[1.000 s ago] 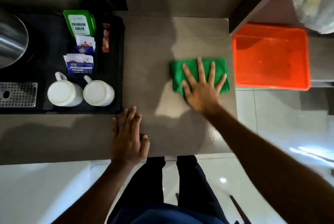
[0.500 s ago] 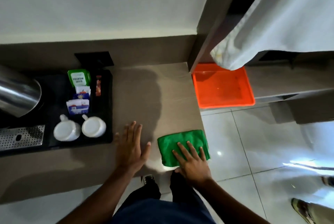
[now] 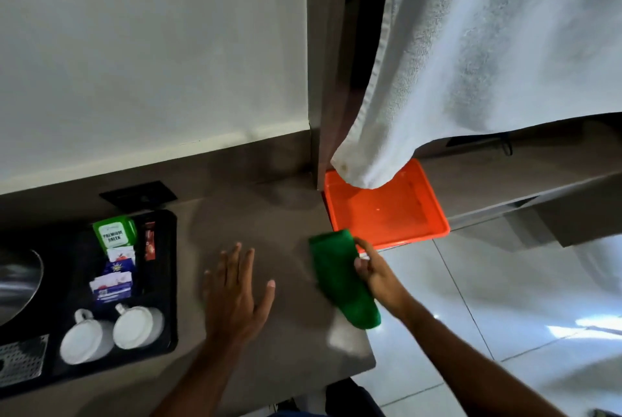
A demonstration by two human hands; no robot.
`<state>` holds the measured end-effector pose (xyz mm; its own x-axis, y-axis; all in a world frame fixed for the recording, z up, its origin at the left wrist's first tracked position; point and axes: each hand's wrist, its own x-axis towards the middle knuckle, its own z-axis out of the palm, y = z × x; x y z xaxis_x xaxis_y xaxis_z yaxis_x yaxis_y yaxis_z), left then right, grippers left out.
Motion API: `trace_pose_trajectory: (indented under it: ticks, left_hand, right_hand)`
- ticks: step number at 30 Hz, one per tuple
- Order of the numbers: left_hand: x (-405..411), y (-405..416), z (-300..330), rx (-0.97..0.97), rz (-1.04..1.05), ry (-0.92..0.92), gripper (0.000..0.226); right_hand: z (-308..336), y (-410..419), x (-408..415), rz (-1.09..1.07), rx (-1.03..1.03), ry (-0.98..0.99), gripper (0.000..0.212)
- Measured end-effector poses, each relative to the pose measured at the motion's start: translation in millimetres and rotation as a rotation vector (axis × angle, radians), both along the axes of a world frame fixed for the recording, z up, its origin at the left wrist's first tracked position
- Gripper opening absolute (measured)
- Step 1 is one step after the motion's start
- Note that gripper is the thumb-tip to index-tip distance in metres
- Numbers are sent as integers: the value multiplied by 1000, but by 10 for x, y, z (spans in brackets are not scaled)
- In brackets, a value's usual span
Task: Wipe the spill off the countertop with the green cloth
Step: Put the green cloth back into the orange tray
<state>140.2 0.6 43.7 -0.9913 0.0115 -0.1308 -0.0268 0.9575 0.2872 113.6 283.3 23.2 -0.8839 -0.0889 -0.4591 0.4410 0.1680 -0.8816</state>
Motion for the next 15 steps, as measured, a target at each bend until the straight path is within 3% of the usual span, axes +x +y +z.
trace_pose_trajectory:
  ticks: [2, 4, 9, 15]
  left_hand:
    - [-88, 109, 15, 8, -2, 13, 74]
    - [-189, 203, 8, 10, 24, 11, 76]
    - [-296, 142, -33, -30, 40, 49, 75]
    - [-269, 69, 23, -89, 83, -16, 83]
  right_hand:
    - [-15, 141, -317, -18, -139, -78, 53]
    - [-96, 286, -642, -15, -143, -84, 67]
    - [-295, 547, -1313, -112, -154, -36, 40]
    - [-524, 525, -1623, -92, 227, -153, 45]
